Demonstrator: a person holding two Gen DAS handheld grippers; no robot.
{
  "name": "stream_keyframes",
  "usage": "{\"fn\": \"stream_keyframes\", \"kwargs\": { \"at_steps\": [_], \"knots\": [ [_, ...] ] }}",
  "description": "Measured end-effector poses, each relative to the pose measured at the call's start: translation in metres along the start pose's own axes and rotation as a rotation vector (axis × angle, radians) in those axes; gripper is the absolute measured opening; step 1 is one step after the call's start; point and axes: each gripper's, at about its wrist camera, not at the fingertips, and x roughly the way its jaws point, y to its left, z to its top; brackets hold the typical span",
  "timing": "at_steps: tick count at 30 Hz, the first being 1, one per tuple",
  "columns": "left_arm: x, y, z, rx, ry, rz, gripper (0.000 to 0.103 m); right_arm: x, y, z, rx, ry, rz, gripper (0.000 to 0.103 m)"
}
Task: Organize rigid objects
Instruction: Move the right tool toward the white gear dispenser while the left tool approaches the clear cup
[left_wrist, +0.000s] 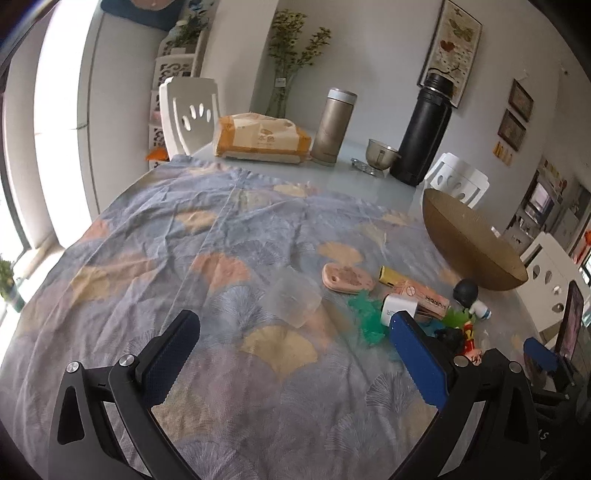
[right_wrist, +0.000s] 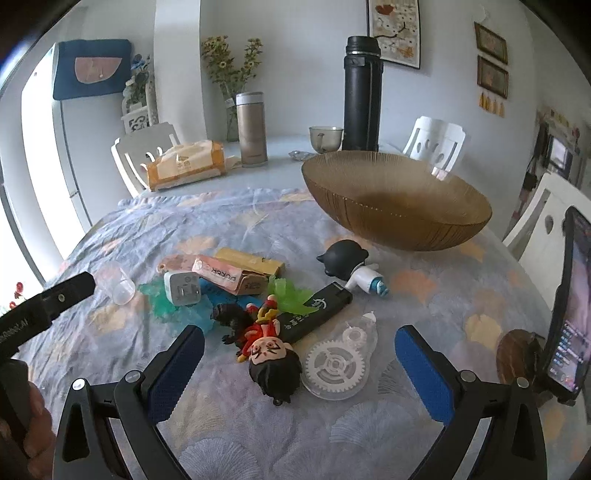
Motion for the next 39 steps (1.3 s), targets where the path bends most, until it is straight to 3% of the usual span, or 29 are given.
{"fn": "stream_keyframes", "kwargs": {
  "at_steps": [10, 39],
  "knots": [
    [-0.003, -0.029, -0.008, 0.138, -0.024, 0.039, 0.103, 0.005, -0.005, -0.001, -0.007, -0.01, 0.021, 0.103],
    [0.003, -0.023, -0.007, 0.101, 0.02, 0.011, 0.103, 0.012, -0.009, -0.002, 0.01, 0.0, 0.033, 0.103]
  ]
}}
